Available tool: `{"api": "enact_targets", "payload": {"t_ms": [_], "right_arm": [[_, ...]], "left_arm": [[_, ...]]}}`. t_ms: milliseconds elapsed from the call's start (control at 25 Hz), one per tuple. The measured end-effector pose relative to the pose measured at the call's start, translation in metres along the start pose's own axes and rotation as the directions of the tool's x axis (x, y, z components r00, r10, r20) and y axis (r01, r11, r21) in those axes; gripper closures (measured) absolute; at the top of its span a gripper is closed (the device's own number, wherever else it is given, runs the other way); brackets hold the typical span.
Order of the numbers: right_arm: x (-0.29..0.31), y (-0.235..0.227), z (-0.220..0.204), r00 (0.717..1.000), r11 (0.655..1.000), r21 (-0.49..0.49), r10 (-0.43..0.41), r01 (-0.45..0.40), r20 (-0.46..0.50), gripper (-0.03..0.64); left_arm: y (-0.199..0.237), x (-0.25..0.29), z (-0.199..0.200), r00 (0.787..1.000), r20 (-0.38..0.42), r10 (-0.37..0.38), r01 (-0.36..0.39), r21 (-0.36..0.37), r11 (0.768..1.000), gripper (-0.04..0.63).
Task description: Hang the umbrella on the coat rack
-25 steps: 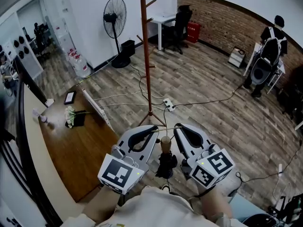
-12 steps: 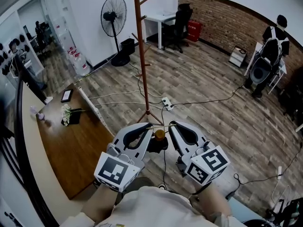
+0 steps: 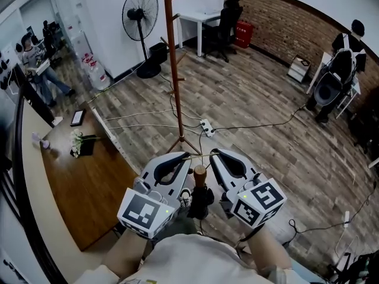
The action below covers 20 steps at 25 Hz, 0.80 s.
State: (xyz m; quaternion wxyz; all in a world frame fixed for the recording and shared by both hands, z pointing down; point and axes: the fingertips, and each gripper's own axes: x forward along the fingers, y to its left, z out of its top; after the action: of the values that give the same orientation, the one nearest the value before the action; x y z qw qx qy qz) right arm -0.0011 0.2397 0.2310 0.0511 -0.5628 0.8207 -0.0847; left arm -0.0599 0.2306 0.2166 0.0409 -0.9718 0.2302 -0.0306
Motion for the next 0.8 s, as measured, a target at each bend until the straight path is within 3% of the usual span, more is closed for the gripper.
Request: {"api": "enact_targets", "payload": {"t_ms": [440,800], "right_arm": [[0.069,-0.078,-0.001,0.999,0.999,0.023,-0.044,0.045,-0.029,0.608],[0.181,-0.154,-0.006,0.995,0.996,0.04,-0.077,0.08,-0.066,0.609]], "left_arm": [[0.056,0.082,-0.021,0.999,-0.022,-0.049,0.048,-0.034,0.998,0.595],[0.158,0.166,-0.047,0.996,-0.049,-0.08,0.076,-0.065,0.995,0.595]]}}
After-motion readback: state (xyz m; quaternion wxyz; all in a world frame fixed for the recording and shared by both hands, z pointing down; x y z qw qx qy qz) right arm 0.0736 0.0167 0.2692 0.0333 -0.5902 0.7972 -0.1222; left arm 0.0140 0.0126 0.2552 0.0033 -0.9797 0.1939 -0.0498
